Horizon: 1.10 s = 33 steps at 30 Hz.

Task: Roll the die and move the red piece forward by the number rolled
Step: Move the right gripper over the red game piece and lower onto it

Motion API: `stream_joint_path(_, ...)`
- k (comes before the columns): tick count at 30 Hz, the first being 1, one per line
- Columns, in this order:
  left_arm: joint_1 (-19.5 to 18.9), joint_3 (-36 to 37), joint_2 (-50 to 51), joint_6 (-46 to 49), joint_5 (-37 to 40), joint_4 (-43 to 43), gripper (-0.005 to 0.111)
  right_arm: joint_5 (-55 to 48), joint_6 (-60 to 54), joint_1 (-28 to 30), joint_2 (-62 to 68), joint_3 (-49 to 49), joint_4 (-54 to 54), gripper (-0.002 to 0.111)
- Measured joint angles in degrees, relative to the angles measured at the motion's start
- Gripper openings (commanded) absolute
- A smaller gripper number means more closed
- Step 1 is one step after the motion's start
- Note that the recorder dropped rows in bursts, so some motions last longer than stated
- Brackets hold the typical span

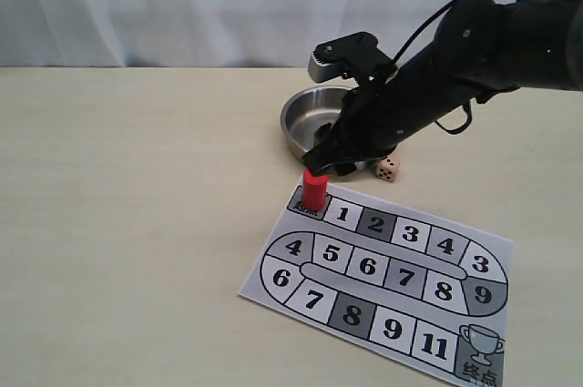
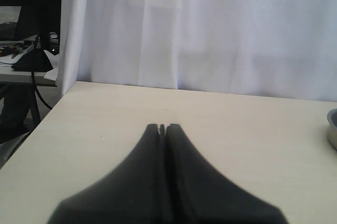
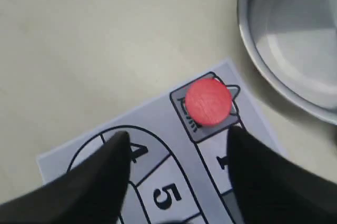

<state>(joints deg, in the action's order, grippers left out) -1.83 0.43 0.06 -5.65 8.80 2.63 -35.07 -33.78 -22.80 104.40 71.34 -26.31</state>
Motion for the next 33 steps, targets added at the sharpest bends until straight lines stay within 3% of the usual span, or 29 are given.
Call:
stream_joint_path(3,0.0,0.0,0.0,0.0,0.0,0.0,0.000,1.8,2.1,-1.4,1.0,0.0,0.0,0.070)
stream_joint_path(9,0.0,0.0,0.0,0.0,0.0,0.0,0.000,2.6,19.1,-2.0,2.8,0.3,1.1,0.070)
stream_joint_path(18,0.0,0.0,0.0,0.0,0.0,0.0,0.000,2.1,38.2,-4.4,5.1,3.8,13.3,0.070)
stream_joint_path(27,0.0,0.0,0.0,0.0,0.0,0.0,0.000,3.5,43.5,-5.9,11.2,7.6,25.9,0.070)
stream_joint_path(33,0.0,0.0,0.0,0.0,0.0,0.0,0.000,5.7,43.6,-5.9,12.7,7.5,28.1,0.070)
